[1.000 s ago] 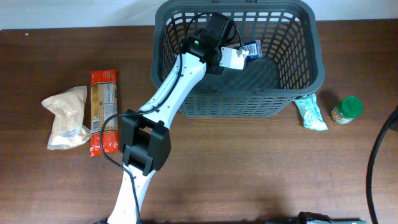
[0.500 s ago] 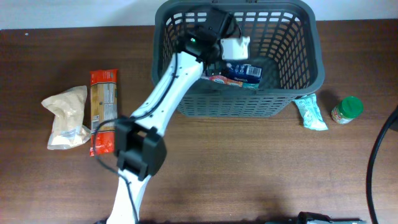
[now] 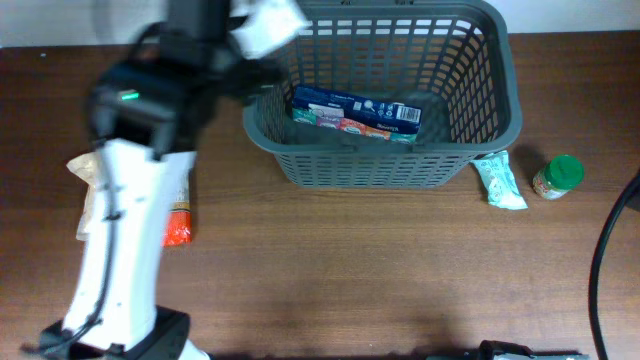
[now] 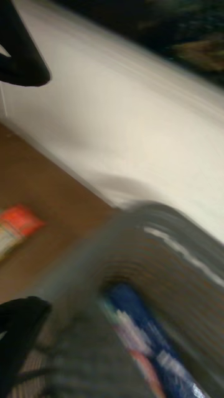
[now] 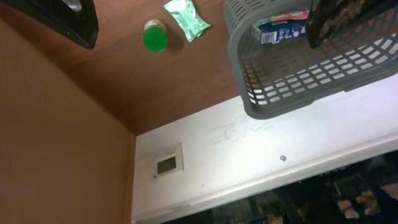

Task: Pack container
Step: 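Move the left gripper to the red spaghetti pack and grasp it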

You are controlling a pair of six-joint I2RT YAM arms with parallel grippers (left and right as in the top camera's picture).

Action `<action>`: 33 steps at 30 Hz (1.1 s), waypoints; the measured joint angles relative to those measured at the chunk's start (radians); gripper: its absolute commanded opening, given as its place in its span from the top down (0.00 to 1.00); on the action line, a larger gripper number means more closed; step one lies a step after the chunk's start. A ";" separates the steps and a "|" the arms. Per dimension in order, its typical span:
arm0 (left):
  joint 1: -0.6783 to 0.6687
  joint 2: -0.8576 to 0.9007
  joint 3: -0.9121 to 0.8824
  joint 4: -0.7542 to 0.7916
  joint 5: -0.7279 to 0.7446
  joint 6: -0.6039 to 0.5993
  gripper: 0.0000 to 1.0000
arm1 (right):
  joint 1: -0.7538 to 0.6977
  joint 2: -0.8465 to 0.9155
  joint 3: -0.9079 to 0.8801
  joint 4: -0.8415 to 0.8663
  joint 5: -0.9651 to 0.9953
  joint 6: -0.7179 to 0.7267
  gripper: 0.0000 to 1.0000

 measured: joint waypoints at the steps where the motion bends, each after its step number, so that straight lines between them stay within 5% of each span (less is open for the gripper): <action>1: 0.047 -0.007 0.001 -0.047 -0.008 -0.042 0.01 | 0.000 0.000 0.000 0.000 0.000 0.000 0.01; 7: 0.319 0.011 -0.068 -0.183 0.052 -0.324 0.01 | 0.000 0.000 0.000 0.000 0.000 0.001 0.01; 13: 0.475 0.113 -0.312 -0.126 0.119 -0.489 0.01 | 0.000 0.000 0.000 0.000 0.000 0.000 0.01; 20: 0.484 0.305 -0.501 -0.005 0.145 -0.546 0.01 | 0.000 0.000 0.000 0.000 0.000 0.000 0.01; 33: 0.502 0.498 -0.521 0.096 0.146 -0.605 0.01 | 0.000 0.000 0.000 0.000 0.000 0.000 0.01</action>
